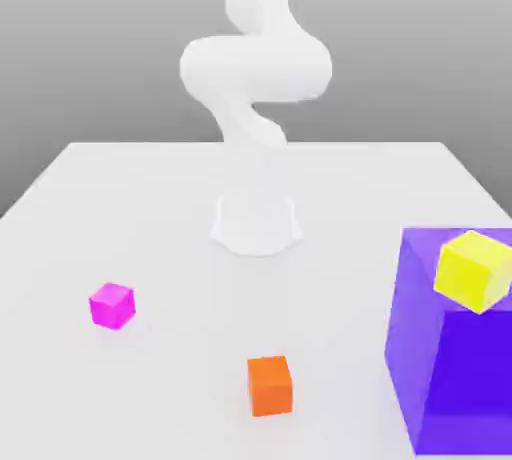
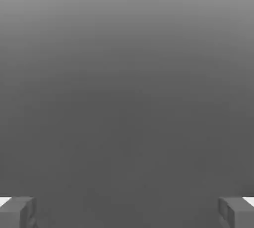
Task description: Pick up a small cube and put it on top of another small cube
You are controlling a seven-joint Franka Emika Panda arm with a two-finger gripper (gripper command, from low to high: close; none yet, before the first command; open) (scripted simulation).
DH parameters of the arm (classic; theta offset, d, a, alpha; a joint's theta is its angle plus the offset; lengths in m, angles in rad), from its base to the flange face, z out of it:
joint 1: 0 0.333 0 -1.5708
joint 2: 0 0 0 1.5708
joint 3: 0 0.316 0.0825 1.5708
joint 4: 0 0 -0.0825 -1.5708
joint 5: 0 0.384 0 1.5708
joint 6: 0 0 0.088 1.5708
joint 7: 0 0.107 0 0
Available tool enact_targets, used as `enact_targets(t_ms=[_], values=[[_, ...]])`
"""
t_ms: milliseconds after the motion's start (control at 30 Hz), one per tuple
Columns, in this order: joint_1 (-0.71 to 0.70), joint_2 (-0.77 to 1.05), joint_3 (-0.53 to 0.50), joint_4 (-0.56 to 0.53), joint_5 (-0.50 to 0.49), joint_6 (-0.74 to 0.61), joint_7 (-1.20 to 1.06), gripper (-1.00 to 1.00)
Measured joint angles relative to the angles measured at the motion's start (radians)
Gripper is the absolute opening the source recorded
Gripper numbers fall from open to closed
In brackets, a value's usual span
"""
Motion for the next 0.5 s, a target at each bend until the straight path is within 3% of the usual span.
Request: enact_targets(t_ms=[500], values=[[-0.194,0.493,-0.333,-0.451,-0.054,0.396,-0.2,0.0]])
